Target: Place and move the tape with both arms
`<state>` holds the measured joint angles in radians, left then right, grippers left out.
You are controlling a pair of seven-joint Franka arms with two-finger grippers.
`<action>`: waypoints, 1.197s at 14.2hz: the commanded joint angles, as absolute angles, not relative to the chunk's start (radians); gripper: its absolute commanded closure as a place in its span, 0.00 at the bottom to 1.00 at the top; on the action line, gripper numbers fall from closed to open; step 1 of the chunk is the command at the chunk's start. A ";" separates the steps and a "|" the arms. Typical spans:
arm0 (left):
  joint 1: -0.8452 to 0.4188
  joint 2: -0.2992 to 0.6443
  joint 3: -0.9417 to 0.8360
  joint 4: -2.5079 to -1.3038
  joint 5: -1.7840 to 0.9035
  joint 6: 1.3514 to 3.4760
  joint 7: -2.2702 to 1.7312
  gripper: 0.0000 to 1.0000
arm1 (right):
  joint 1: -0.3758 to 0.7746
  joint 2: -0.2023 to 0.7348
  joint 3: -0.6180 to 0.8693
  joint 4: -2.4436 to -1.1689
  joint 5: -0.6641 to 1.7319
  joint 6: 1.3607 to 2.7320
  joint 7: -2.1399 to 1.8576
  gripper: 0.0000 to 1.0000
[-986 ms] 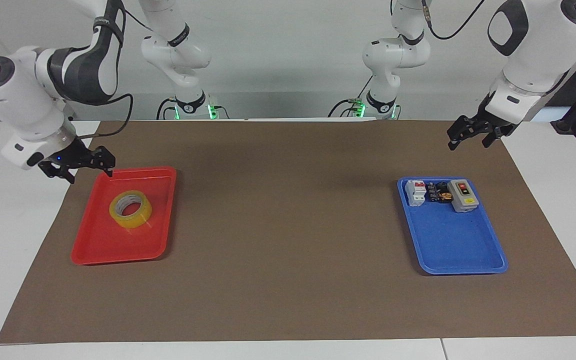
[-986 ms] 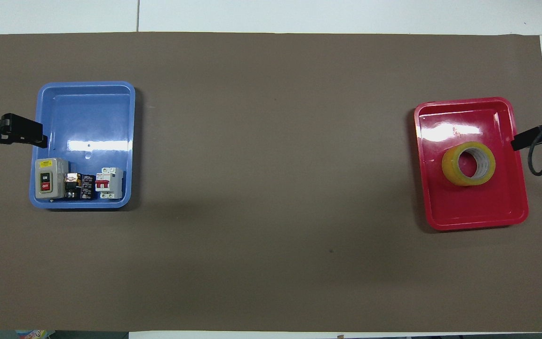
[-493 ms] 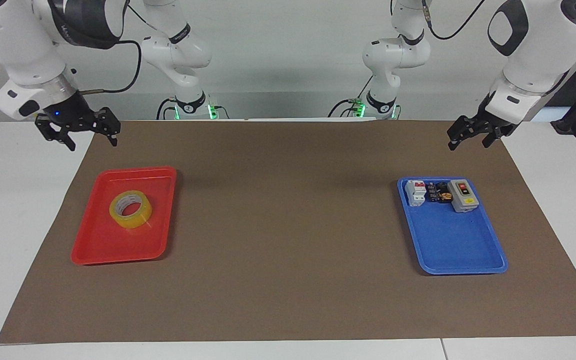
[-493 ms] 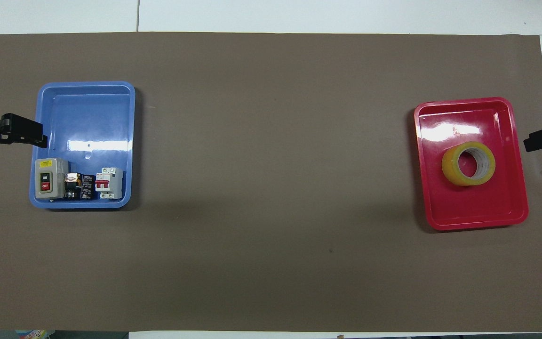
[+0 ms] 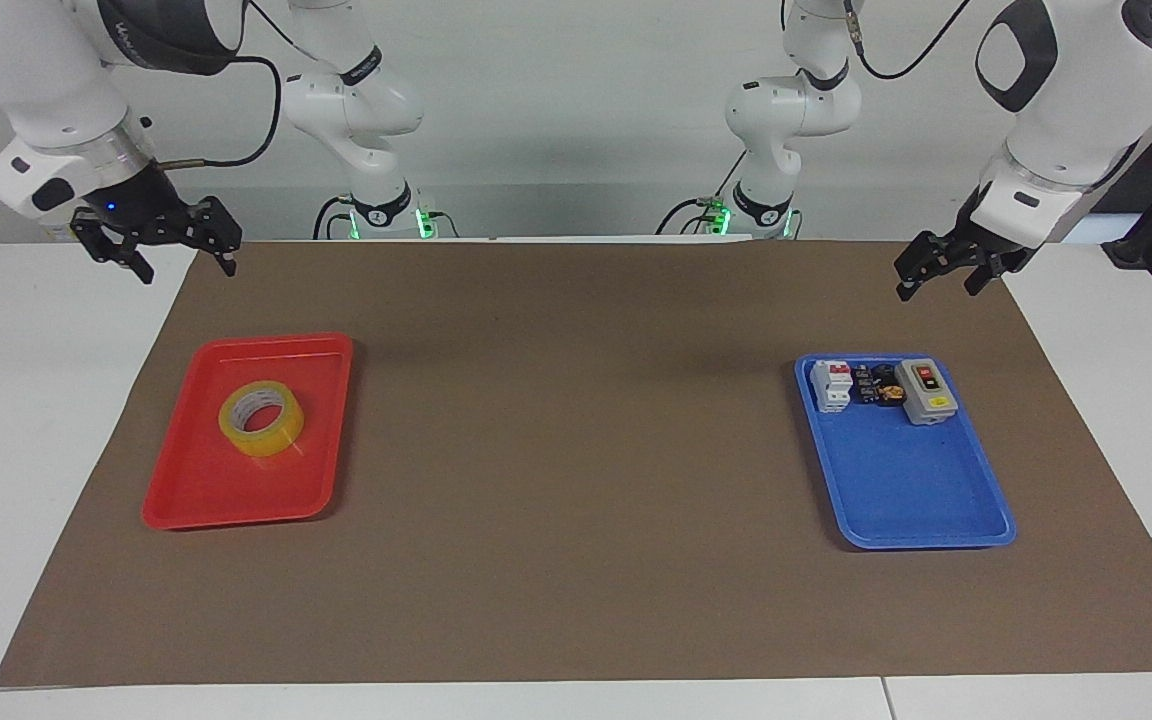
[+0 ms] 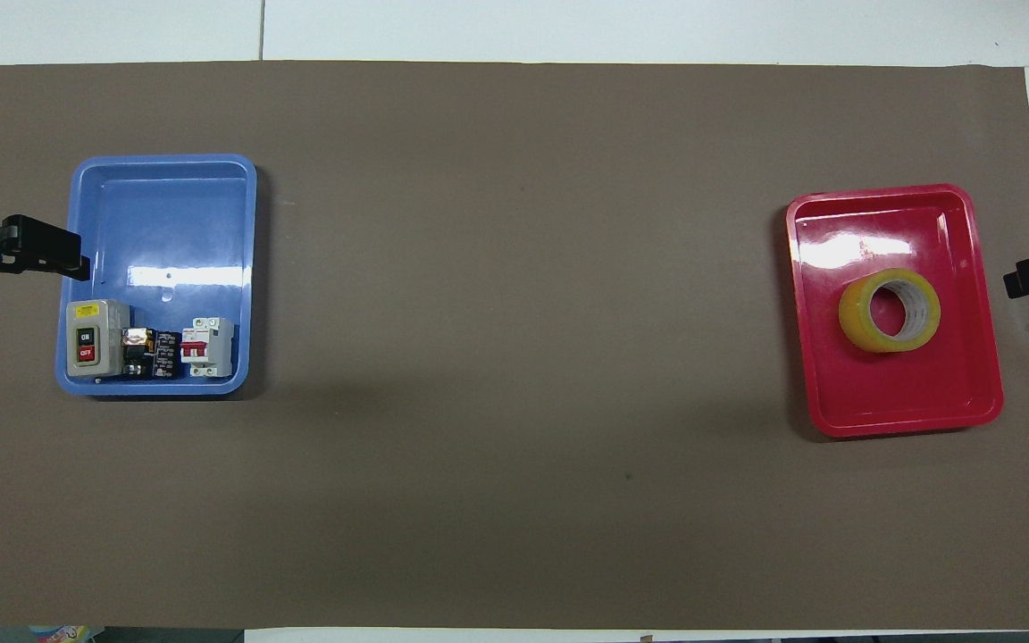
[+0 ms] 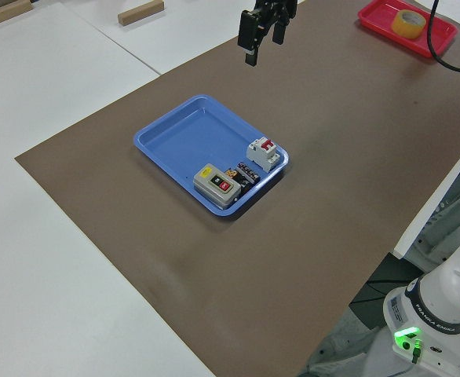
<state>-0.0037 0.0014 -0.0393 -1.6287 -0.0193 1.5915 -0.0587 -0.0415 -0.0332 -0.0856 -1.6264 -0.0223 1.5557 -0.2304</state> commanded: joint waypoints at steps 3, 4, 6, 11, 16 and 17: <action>0.008 -0.028 -0.046 -1.658 -0.005 1.598 -0.051 0.00 | -0.003 -0.023 -0.149 -1.611 0.051 1.548 -0.218 0.00; 0.008 -0.028 -0.046 -1.658 -0.005 1.598 -0.051 0.00 | -0.002 -0.021 -0.149 -1.606 0.035 1.536 -0.215 0.00; 0.008 -0.028 -0.046 -1.658 -0.005 1.598 -0.051 0.00 | 0.005 -0.026 -0.134 -1.603 -0.038 1.522 -0.175 0.00; 0.008 -0.028 -0.046 -1.658 -0.005 1.598 -0.051 0.00 | 0.002 -0.031 -0.130 -1.618 -0.031 1.509 -0.124 0.00; 0.008 -0.028 -0.046 -1.658 -0.005 1.598 -0.051 0.00 | 0.005 -0.035 -0.130 -1.629 -0.029 1.506 -0.121 0.00; 0.008 -0.028 -0.046 -1.658 -0.005 1.598 -0.051 0.00 | 0.005 -0.035 -0.132 -1.631 -0.031 1.508 -0.121 0.00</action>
<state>-0.0037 0.0014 -0.0393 -1.6287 -0.0193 1.5915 -0.0587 0.0041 -0.0292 -0.1326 -1.6225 -0.0273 1.5192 -0.1374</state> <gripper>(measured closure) 0.000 0.000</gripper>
